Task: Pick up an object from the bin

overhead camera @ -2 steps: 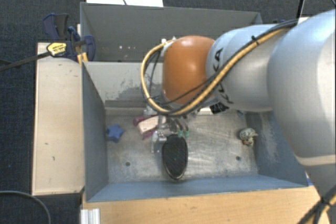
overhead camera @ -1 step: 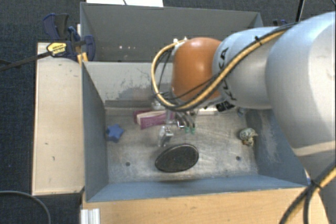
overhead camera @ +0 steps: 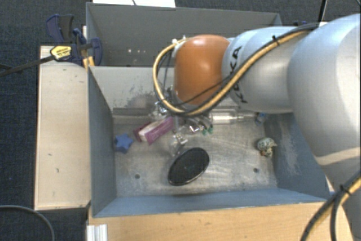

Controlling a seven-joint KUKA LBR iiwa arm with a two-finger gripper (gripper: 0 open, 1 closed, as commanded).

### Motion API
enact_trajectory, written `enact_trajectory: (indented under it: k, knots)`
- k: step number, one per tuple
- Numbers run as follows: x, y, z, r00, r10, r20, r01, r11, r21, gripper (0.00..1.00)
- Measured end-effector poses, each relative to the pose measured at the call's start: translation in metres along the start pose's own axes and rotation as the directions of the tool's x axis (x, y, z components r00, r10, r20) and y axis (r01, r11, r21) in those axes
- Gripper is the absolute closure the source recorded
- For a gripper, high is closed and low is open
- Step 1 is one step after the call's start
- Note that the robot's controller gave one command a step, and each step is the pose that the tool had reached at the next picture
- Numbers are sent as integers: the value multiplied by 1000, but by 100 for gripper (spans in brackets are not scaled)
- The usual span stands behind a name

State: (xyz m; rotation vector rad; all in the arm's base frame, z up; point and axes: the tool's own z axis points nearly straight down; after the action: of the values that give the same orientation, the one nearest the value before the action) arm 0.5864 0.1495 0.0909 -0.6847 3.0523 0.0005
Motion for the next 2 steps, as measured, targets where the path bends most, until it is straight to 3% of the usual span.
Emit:
enact_trajectory:
  k: [1, 2]
  knots:
    - [8, -21, -8, 1000, 19, -4, -19, 1000, -3, 0]
    - [5, -21, -11, 1000, 23, 3, -23, 1000, -2, 100]
